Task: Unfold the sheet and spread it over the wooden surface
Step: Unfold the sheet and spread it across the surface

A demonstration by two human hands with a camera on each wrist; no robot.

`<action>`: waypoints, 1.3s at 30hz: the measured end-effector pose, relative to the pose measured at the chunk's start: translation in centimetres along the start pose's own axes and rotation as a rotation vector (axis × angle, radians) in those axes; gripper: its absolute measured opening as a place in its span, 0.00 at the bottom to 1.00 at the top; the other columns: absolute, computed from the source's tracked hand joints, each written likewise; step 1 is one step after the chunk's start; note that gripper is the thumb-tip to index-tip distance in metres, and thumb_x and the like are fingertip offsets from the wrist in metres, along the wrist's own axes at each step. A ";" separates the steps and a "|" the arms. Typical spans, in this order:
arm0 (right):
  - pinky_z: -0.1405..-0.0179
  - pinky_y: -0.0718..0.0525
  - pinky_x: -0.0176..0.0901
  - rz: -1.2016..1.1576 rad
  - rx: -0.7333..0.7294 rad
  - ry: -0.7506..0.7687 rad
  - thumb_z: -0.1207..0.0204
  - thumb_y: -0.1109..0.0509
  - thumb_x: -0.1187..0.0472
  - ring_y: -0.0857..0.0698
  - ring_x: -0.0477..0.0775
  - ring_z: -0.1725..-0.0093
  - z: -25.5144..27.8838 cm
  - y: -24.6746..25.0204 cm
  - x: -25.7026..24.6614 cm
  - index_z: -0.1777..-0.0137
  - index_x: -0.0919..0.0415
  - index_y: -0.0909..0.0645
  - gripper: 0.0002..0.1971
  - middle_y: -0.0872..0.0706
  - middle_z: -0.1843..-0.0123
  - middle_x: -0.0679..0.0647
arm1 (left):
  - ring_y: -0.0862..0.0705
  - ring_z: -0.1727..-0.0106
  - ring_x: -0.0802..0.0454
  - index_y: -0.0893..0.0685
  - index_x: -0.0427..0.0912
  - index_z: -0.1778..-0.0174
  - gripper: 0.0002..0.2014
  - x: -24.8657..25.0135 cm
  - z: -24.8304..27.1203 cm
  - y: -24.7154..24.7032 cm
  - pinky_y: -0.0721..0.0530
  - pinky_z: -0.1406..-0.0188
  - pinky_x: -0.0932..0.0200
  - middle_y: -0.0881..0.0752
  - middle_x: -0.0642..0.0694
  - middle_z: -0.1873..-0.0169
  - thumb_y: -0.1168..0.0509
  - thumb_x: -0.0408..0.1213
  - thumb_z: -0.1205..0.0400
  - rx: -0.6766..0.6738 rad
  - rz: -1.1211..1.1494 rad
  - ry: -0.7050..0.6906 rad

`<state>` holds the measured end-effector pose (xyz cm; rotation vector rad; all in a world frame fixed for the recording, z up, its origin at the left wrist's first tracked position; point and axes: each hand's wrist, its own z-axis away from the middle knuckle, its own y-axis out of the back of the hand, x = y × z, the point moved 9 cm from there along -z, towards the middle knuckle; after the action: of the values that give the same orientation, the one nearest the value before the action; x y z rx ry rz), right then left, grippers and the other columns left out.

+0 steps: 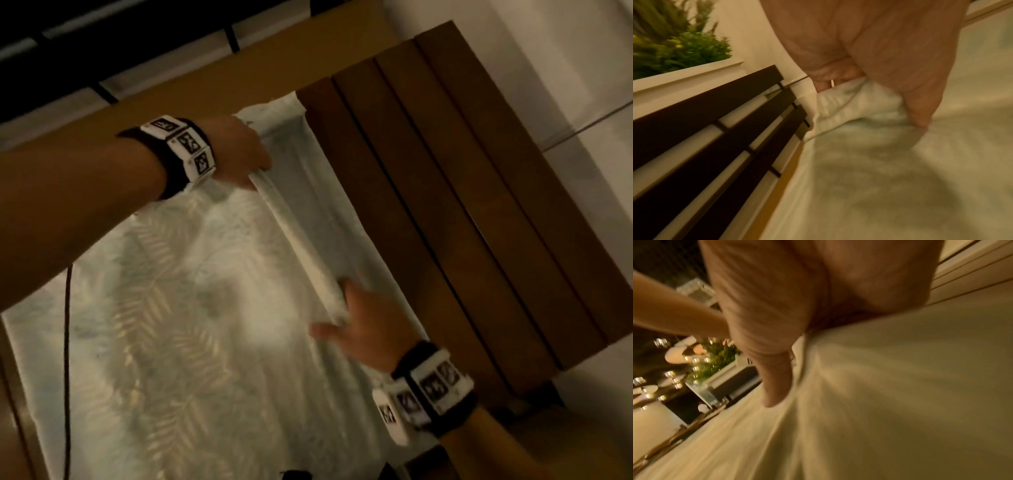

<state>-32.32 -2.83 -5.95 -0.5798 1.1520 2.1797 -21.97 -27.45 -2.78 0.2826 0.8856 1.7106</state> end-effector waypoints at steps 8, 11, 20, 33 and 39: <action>0.63 0.18 0.28 -0.146 0.152 -0.154 0.26 0.41 0.31 0.15 0.39 0.57 11.8 -5.5 4.9 0.57 0.37 0.21 0.14 0.16 0.64 0.40 | 0.13 0.46 0.37 0.15 0.54 0.37 0.21 -10.2 9.4 -8.0 0.15 0.44 0.46 0.11 0.43 0.43 0.39 0.55 0.22 0.096 0.206 0.464; 0.59 0.18 0.30 -0.132 0.196 -0.061 0.21 0.42 0.33 0.17 0.40 0.58 12.6 -7.4 1.3 0.50 0.47 0.13 0.23 0.19 0.62 0.35 | 0.17 0.37 0.31 0.17 0.44 0.30 0.25 -10.0 14.3 -12.5 0.20 0.34 0.40 0.15 0.35 0.33 0.36 0.50 0.22 0.125 0.368 0.604; 0.70 0.31 0.38 0.002 0.168 0.042 0.16 0.38 0.44 0.20 0.45 0.75 11.8 -14.8 -13.2 0.64 0.53 0.18 0.19 0.22 0.78 0.46 | 0.15 0.53 0.25 0.13 0.33 0.48 0.31 -3.3 32.5 -21.4 0.16 0.52 0.38 0.12 0.26 0.51 0.42 0.61 0.23 0.459 0.645 0.643; 0.72 0.31 0.43 0.053 -0.132 0.430 0.16 0.39 0.45 0.23 0.53 0.76 13.6 -33.7 -32.4 0.73 0.59 0.28 0.25 0.23 0.78 0.53 | 0.14 0.49 0.26 0.14 0.37 0.45 0.20 1.8 54.3 -37.5 0.17 0.49 0.39 0.13 0.28 0.47 0.38 0.50 0.19 0.280 0.781 0.870; 0.76 0.36 0.30 0.097 -0.251 0.503 0.15 0.38 0.49 0.26 0.41 0.77 13.5 -41.2 -38.3 0.75 0.45 0.32 0.24 0.26 0.78 0.44 | 0.13 0.52 0.28 0.15 0.38 0.45 0.18 2.0 57.6 -43.9 0.14 0.52 0.38 0.13 0.30 0.49 0.37 0.49 0.19 0.177 0.806 0.913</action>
<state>22.22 15.23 0.88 -1.2600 1.1714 2.3510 43.66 1.78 6.50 -0.0757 1.7529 2.5726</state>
